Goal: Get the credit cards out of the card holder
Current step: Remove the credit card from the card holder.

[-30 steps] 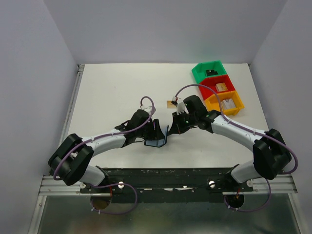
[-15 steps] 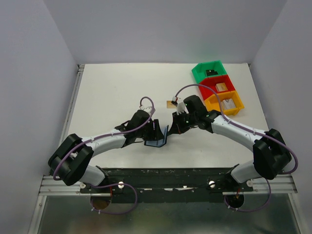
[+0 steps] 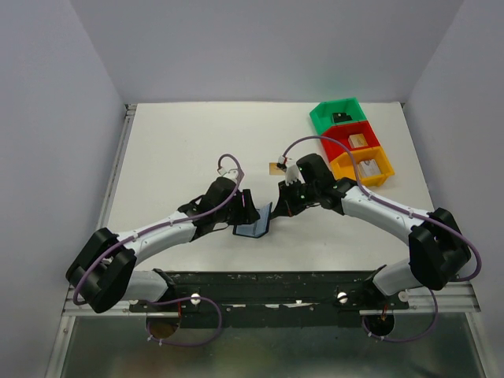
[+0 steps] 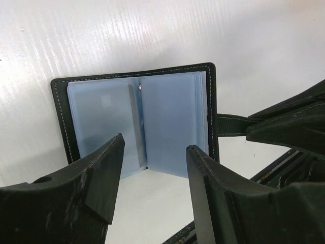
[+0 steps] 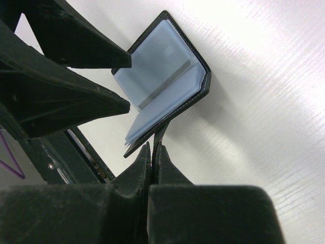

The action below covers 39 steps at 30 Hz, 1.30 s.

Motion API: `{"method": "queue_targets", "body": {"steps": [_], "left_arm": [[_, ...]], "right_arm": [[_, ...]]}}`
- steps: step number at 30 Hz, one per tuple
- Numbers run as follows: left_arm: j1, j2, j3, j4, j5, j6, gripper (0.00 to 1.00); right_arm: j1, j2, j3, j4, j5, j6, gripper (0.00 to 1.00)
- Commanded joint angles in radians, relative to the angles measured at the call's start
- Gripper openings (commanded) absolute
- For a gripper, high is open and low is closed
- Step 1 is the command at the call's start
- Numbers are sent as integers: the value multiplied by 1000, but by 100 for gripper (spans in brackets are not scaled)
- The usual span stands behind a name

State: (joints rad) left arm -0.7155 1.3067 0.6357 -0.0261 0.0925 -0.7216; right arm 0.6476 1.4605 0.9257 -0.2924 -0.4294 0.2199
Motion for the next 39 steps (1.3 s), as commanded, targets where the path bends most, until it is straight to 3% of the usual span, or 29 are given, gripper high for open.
{"method": "queue_targets", "body": {"steps": [1,7,11,16,39], "left_arm": [[-4,-32,-11,-40,-59,8,64],[-4,-37,-13,-35,-65,22,65],[-10,-11,4,20,38,54,71],[-55,58,51,15,69,90,73],[-64,-4,21,8,-17,62,75]], "right_arm": [[-3,-9,-10,1,-14,-16,0],[-3,-8,-7,-4,-12,-17,0],[-3,-8,-5,-2,-16,-17,0],[-3,-5,2,-7,-16,-19,0],[-3,-5,-1,-10,-14,-22,0]]}}
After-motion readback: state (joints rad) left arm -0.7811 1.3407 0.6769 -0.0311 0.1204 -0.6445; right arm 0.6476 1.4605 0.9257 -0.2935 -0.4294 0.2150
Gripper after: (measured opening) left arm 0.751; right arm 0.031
